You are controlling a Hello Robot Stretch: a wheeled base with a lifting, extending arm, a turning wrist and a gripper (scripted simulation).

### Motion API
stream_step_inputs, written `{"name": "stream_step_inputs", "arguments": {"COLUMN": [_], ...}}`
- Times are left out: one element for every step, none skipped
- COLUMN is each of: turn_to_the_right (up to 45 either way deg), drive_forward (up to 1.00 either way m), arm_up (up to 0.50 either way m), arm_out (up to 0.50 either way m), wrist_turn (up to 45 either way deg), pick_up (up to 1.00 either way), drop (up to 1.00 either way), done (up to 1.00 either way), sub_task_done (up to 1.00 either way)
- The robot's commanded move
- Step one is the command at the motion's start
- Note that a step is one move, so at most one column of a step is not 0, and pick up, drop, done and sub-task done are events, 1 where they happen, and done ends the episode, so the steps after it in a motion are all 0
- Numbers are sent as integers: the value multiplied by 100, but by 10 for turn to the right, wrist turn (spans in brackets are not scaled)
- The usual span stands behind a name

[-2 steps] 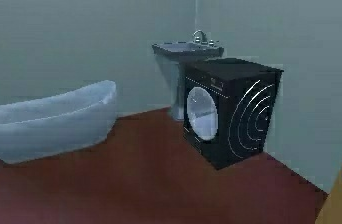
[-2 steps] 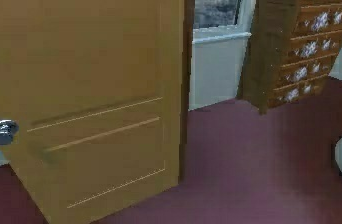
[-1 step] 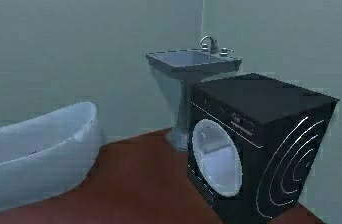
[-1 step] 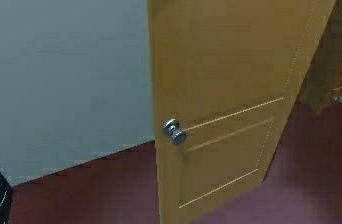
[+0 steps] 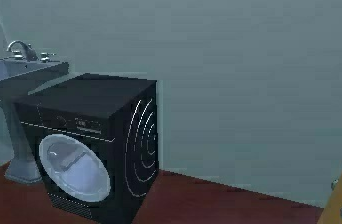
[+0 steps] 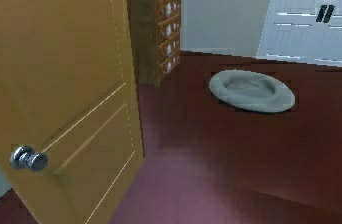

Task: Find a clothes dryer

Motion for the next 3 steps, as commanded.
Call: {"name": "stream_step_inputs", "arguments": {"turn_to_the_right": [30, 0, -330], "drive_forward": [0, 45, 0], "arm_up": [0, 0, 0], "arm_out": [0, 0, 0], "wrist_turn": [0, 0, 0], "pick_up": [0, 0, 0], "drop": [0, 0, 0], "done": [0, 0, 0], "sub_task_done": [0, 0, 0]}}
